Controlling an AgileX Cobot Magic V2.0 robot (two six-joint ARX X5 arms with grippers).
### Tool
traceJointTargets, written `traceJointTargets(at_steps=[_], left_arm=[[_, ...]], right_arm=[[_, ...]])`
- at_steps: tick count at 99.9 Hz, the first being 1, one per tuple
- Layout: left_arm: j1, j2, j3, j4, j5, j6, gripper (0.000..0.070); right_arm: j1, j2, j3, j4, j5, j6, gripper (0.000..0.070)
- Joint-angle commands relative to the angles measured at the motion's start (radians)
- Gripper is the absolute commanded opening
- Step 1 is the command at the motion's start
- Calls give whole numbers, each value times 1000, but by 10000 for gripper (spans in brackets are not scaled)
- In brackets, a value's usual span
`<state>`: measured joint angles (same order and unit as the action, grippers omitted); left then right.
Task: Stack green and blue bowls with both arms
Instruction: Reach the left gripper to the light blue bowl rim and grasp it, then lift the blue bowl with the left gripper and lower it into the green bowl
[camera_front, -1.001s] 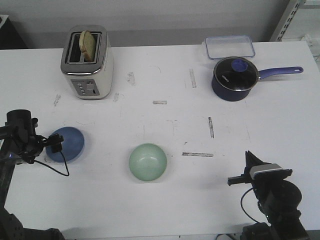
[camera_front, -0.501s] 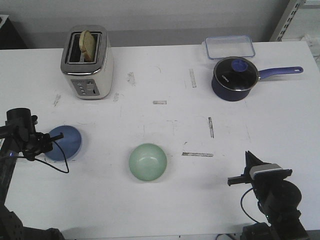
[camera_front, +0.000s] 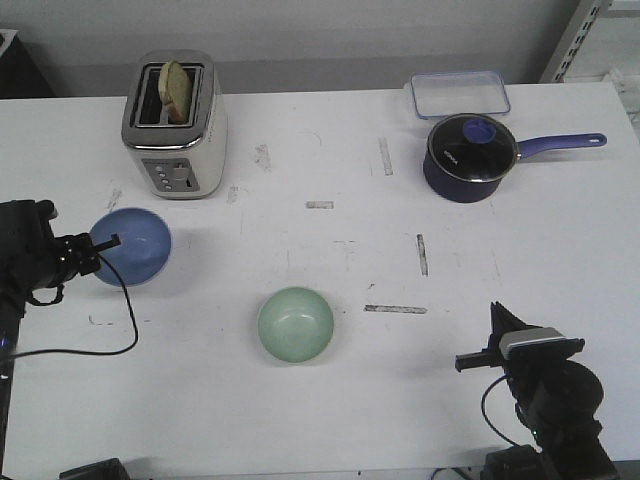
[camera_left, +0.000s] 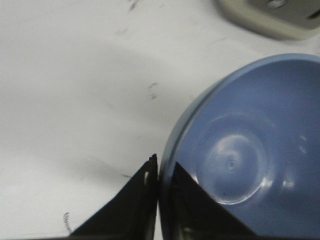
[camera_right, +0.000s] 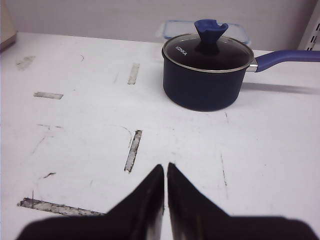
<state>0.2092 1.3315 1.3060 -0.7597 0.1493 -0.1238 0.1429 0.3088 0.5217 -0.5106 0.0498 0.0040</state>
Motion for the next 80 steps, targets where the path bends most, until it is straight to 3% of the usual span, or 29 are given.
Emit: traceJointTargets(at_steps=[1, 31, 58, 80], left_arm=[[-29, -29, 26, 0, 34, -48, 0], [-309, -140, 29, -13, 149, -154, 0], [-654, -69, 29, -26, 148, -184, 0], [-782, 79, 29, -29, 132, -178, 0]], right_arm=[[2, 1, 7, 9, 0, -6, 0], [2, 1, 7, 9, 0, -5, 0], [2, 1, 7, 9, 0, -5, 0], [2, 1, 7, 9, 0, -5, 0]])
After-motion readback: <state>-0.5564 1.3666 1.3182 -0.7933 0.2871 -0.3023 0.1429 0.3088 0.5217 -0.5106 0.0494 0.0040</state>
